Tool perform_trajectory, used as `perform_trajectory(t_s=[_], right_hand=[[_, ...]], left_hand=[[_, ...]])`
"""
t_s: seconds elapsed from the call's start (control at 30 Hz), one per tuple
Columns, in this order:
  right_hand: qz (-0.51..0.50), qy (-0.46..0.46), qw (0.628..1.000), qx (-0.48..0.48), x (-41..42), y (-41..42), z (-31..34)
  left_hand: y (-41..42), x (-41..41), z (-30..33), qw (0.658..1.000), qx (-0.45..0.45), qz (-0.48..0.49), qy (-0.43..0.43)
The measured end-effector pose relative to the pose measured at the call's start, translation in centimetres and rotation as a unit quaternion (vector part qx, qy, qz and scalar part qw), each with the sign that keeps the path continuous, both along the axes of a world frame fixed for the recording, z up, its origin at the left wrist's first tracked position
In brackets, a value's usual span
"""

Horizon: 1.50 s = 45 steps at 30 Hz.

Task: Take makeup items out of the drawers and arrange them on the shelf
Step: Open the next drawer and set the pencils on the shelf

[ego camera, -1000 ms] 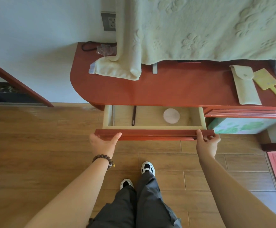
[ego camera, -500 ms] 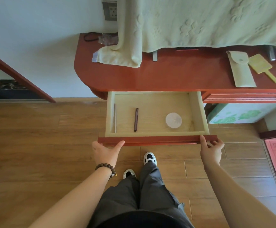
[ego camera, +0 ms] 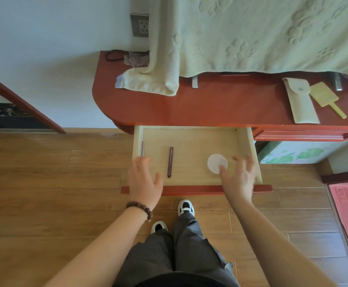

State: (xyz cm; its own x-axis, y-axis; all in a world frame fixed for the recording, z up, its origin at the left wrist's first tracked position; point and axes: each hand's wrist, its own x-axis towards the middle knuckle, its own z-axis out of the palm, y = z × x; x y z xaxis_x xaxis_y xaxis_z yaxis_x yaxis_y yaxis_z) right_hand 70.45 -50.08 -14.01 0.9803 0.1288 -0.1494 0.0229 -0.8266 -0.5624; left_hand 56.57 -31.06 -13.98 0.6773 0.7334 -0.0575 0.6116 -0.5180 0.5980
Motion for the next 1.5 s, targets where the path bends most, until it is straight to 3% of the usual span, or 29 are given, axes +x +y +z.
perform_trajectory(t_s=[0.17, 0.27, 0.43, 0.57, 0.83, 1.03, 1.2, 1.33, 1.5], right_hand=[[0.162, 0.112, 0.98, -0.004, 0.0, 9.0, -1.1], [0.196, 0.155, 0.966, -0.07, 0.6, 12.3, -3.2], [0.224, 0.188, 0.941, -0.172, 1.2, 14.5, -6.0], [0.231, 0.206, 0.933, -0.185, 1.4, 15.3, -7.1], [0.221, 0.221, 0.928, -0.203, 2.2, 15.6, -8.0], [0.208, 0.211, 0.937, -0.185, 2.6, 14.5, -8.6], [0.197, 0.209, 0.957, -0.051, 3.0, 13.0, -6.0], [0.15, 0.168, 0.972, 0.063, 4.3, 11.1, -1.9], [0.065, 0.094, 0.979, 0.167, 8.4, 10.6, 2.8]], left_hand=[[0.8, 4.5, -2.6, 0.988, -0.071, -0.015, 0.134], [1.9, 5.7, -4.3, 0.972, -0.1, 0.015, 0.211], [2.3, 6.9, -5.9, 0.953, -0.132, 0.039, 0.269], [2.6, 8.3, -7.0, 0.944, -0.15, 0.068, 0.287], [2.8, 9.6, -7.9, 0.951, -0.072, 0.058, 0.296], [3.9, 9.6, -8.4, 0.949, -0.121, 0.061, 0.285], [3.2, 9.2, -6.8, 0.963, -0.197, 0.043, 0.177], [2.3, 9.0, -3.1, 0.982, -0.186, 0.025, 0.023], [2.2, 14.6, 2.0, 0.978, -0.163, 0.011, -0.128]])
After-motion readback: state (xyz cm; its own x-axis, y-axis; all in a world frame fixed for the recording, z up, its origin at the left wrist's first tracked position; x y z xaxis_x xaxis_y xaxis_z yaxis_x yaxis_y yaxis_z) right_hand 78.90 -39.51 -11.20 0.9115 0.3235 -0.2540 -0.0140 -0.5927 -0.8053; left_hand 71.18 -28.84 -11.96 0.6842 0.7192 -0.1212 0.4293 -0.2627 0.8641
